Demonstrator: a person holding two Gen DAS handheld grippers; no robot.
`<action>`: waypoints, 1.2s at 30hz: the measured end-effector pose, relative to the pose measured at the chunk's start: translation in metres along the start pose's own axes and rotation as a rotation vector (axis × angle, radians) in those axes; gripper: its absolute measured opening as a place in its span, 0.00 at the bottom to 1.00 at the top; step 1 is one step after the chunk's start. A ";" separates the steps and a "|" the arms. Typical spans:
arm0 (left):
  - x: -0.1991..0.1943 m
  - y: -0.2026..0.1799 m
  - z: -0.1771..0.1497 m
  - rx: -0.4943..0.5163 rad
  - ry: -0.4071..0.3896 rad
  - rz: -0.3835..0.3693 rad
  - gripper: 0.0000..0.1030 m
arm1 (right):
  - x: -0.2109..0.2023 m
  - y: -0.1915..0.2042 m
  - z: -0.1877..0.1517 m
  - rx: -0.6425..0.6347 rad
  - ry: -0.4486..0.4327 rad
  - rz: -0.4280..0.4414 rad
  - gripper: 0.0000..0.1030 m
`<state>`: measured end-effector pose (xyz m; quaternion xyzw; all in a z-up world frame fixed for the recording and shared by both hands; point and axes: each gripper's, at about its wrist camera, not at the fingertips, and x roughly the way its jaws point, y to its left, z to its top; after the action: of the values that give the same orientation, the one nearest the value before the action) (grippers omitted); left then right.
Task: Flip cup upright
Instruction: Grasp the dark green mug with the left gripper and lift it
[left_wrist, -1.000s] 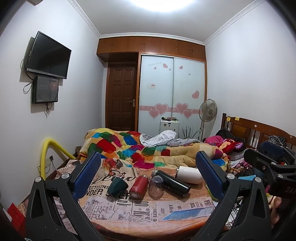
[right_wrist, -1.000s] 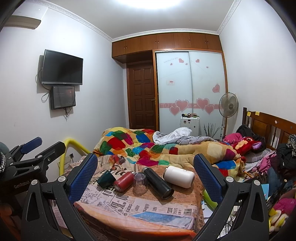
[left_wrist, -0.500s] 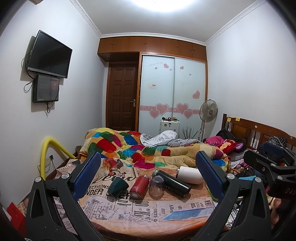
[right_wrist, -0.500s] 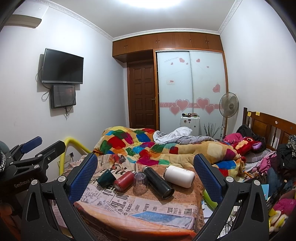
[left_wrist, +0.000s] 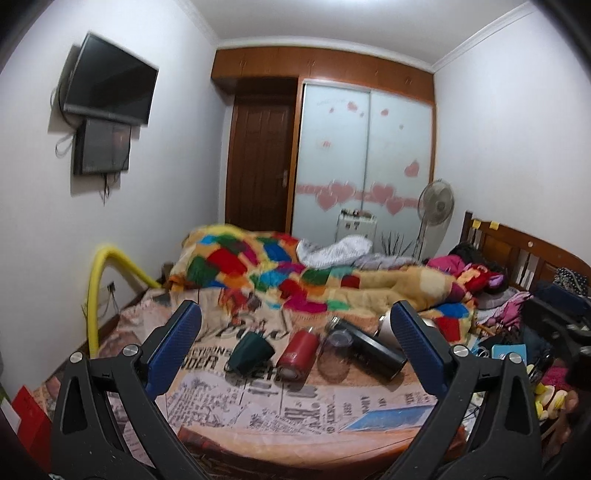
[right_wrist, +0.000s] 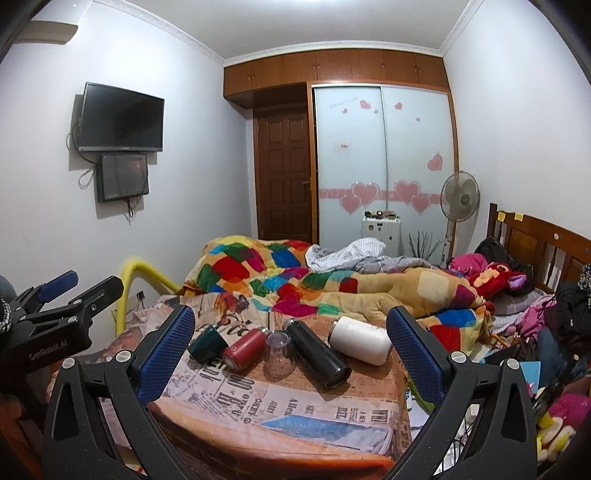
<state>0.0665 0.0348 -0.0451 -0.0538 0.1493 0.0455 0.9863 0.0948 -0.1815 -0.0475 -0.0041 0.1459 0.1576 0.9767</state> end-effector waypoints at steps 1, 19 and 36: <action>0.012 0.007 -0.004 -0.003 0.026 0.011 1.00 | 0.005 -0.002 -0.002 0.001 0.014 -0.003 1.00; 0.289 0.090 -0.110 0.085 0.605 -0.045 0.80 | 0.092 -0.020 -0.029 0.028 0.244 -0.069 1.00; 0.353 0.096 -0.138 0.055 0.683 -0.141 0.65 | 0.131 -0.021 -0.042 0.028 0.326 -0.081 1.00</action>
<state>0.3523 0.1396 -0.2903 -0.0495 0.4677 -0.0476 0.8812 0.2080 -0.1635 -0.1264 -0.0221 0.3043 0.1131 0.9456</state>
